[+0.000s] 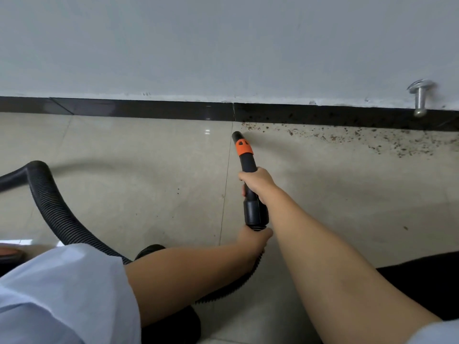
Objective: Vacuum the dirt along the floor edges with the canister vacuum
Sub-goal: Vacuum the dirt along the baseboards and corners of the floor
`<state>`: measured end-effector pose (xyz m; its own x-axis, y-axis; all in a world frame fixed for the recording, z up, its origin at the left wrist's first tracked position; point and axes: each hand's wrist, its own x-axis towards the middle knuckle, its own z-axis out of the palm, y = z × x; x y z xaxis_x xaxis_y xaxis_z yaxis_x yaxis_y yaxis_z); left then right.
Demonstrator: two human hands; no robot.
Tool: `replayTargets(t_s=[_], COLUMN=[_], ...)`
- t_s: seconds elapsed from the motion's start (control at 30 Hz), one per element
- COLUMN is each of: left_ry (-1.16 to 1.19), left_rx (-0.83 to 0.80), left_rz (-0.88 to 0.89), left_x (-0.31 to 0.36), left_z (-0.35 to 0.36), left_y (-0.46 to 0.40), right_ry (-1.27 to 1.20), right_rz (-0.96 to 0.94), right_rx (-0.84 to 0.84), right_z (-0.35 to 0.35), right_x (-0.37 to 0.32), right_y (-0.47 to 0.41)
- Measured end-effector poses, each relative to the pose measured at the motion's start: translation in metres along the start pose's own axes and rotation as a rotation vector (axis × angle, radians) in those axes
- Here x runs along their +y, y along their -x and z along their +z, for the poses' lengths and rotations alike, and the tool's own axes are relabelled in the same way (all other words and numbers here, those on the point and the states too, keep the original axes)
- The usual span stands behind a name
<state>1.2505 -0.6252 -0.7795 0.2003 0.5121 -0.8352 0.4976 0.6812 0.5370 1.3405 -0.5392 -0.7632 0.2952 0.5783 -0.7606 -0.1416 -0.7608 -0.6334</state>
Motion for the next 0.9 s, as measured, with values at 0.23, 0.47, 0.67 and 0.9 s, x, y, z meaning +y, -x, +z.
replayTargets(t_s=[0.23, 0.47, 0.67, 0.9], left_ry=[-0.080, -0.146, -0.118, -0.050], left_rx=[-0.113, -0.211, -0.216, -0.228], left_rz=[-0.010, -0.015, -0.023, 0.010], left_x=[0.003, 0.008, 0.018, 0.035], left_z=[-0.001, 0.029, 0.049, 0.045], left_y=[-0.005, -0.006, -0.004, -0.007], right_ry=[-0.080, -0.105, -0.129, -0.171], right_rz=[0.024, 0.053, 0.074, 0.066], right_rx=[0.160, 0.312, 0.310, 0.295], right_z=[-0.015, -0.054, -0.073, -0.076], right_x=[0.009, 0.019, 0.016, -0.001], right_y=[0.004, 0.009, 0.010, -0.004])
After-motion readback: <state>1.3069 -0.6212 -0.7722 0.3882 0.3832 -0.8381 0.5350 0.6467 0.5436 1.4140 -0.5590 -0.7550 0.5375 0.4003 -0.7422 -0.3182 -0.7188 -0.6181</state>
